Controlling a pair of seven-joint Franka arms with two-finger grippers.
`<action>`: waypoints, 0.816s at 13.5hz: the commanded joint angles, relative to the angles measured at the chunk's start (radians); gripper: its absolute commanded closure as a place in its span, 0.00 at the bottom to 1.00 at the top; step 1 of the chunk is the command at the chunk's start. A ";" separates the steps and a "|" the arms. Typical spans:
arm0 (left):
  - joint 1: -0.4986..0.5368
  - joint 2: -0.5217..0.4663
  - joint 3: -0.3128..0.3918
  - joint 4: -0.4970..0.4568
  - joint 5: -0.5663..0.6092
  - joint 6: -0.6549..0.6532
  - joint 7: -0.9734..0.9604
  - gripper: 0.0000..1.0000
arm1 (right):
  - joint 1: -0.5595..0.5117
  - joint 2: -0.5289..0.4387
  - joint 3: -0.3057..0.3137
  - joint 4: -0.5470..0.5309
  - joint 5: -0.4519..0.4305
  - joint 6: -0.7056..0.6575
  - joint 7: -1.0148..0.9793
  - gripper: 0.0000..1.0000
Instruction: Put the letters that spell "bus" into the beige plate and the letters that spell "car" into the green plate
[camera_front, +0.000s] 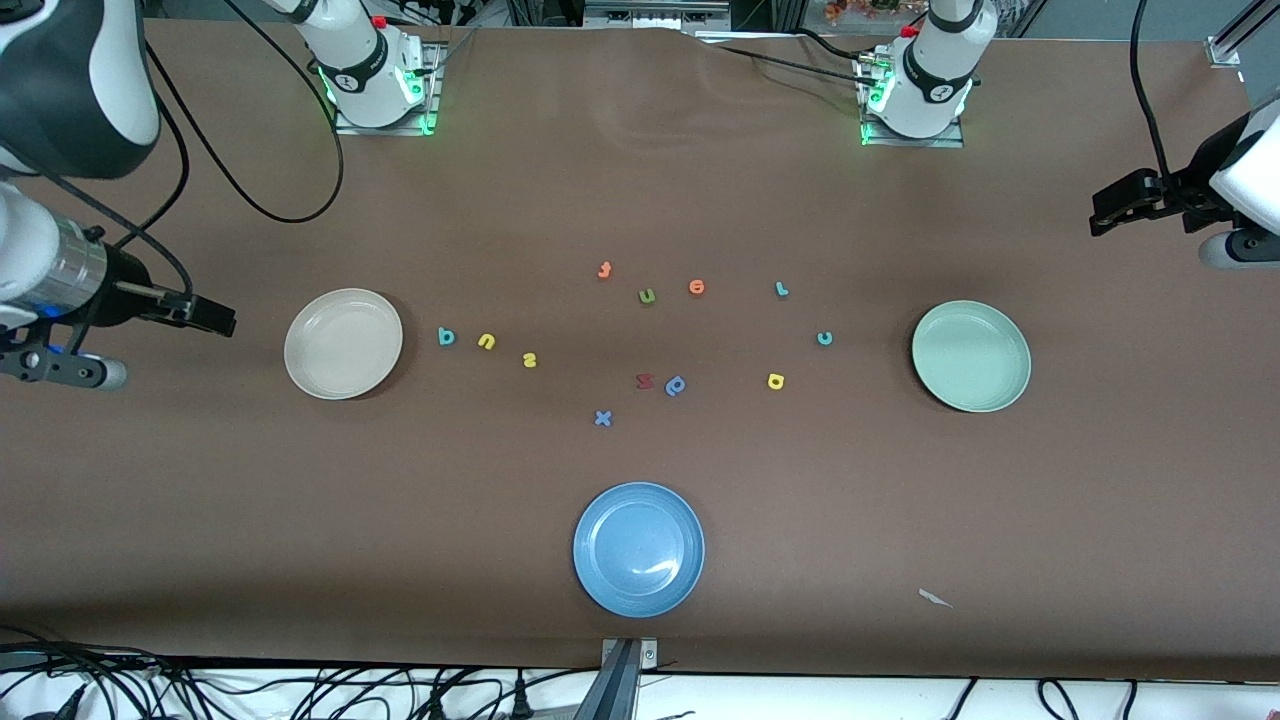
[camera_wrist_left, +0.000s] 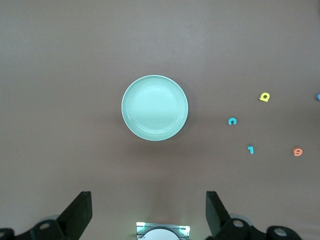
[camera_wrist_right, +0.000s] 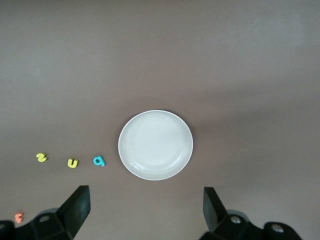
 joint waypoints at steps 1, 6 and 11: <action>0.001 0.017 -0.005 0.035 0.025 -0.015 0.002 0.00 | 0.000 -0.036 0.006 0.000 0.001 -0.049 0.016 0.00; -0.011 0.017 -0.011 0.035 0.022 -0.015 -0.008 0.00 | 0.000 -0.040 0.003 0.001 0.019 -0.040 0.017 0.00; -0.009 0.017 -0.011 0.036 0.022 -0.015 -0.008 0.00 | -0.007 -0.016 0.001 0.003 0.035 -0.018 -0.045 0.00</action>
